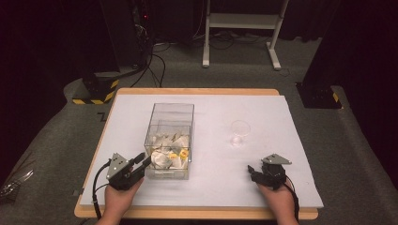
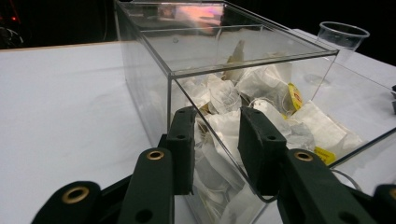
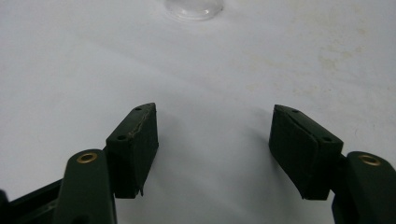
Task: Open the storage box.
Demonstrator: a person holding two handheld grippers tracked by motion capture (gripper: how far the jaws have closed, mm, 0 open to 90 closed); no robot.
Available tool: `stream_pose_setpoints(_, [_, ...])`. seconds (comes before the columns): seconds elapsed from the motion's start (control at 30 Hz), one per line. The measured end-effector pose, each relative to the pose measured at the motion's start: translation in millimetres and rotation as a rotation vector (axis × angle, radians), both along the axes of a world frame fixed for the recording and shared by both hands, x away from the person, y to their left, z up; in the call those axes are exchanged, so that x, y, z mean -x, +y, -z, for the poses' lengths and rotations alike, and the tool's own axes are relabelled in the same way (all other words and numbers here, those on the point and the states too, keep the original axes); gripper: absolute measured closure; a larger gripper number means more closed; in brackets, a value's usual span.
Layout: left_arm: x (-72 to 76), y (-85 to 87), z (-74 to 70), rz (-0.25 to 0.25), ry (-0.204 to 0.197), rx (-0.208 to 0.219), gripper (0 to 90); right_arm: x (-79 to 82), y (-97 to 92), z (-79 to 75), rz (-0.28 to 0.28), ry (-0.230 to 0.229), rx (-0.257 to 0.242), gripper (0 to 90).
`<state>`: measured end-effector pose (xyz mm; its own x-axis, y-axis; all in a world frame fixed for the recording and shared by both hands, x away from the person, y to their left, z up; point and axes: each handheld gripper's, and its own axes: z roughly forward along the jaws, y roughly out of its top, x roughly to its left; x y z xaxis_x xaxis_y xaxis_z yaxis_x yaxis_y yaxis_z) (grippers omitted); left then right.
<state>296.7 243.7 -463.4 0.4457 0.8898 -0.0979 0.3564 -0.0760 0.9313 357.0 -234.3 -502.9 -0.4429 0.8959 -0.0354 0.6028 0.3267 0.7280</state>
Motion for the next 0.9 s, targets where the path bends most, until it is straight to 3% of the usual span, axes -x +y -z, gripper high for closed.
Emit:
stream_pose_setpoints(0.4, [15.7,5.4,0.0,0.015,0.012,-0.013,71.9,0.0,0.0,0.0,0.000,-0.001,0.001,32.6])
stream_pose_setpoints(0.9, [28.0,3.8,-0.8,-0.003,0.021,-0.028,73.0,0.2,0.1,0.0,0.000,-0.002,0.002,32.6])
